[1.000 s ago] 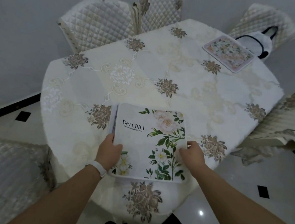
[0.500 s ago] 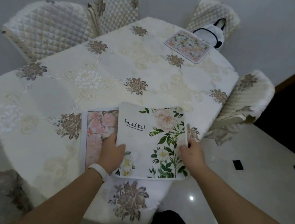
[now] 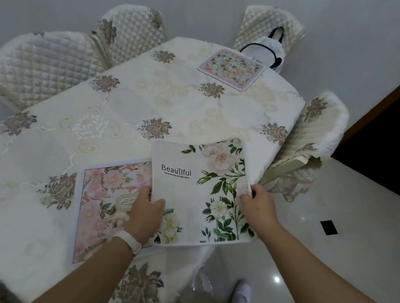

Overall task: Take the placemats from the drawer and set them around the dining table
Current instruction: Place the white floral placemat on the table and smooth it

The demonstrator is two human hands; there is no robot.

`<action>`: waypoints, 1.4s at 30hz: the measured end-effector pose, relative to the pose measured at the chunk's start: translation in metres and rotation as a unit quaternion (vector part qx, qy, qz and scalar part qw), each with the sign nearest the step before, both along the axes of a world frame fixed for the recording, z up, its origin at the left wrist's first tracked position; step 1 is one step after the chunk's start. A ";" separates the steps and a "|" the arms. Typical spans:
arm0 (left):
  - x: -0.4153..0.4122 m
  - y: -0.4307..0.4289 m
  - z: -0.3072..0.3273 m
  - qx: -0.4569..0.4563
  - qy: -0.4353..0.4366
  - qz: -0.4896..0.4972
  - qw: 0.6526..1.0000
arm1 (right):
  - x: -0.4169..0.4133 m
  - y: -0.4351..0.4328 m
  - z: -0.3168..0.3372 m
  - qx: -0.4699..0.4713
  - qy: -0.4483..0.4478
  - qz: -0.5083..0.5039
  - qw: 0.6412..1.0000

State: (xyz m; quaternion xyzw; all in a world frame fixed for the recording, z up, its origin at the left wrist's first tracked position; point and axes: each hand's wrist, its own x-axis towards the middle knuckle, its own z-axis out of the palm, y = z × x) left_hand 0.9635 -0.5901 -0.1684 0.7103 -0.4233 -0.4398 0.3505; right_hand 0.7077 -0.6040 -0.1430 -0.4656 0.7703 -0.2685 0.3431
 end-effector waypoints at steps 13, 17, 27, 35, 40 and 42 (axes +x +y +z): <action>-0.207 -0.053 0.019 -0.022 -0.066 0.014 0.997 | -0.213 -0.057 0.013 0.000 -0.026 0.009 1.000; -0.244 -0.066 0.035 -0.046 -0.080 0.006 0.996 | -0.258 -0.071 0.029 -0.011 -0.043 0.022 0.999; -0.274 -0.123 0.051 -0.062 -0.044 0.043 0.996 | -0.291 -0.142 0.052 -0.035 -0.039 0.047 0.998; -0.276 -0.199 0.015 -0.032 0.002 0.095 0.995 | -0.288 -0.247 0.052 -0.032 0.020 0.106 0.994; -0.279 -0.247 0.000 -0.009 0.024 0.135 0.991 | -0.278 -0.309 0.042 -0.006 0.074 0.156 0.985; -0.280 -0.260 -0.005 -0.002 0.027 0.139 0.990 | -0.276 -0.333 0.037 0.004 0.089 0.163 0.983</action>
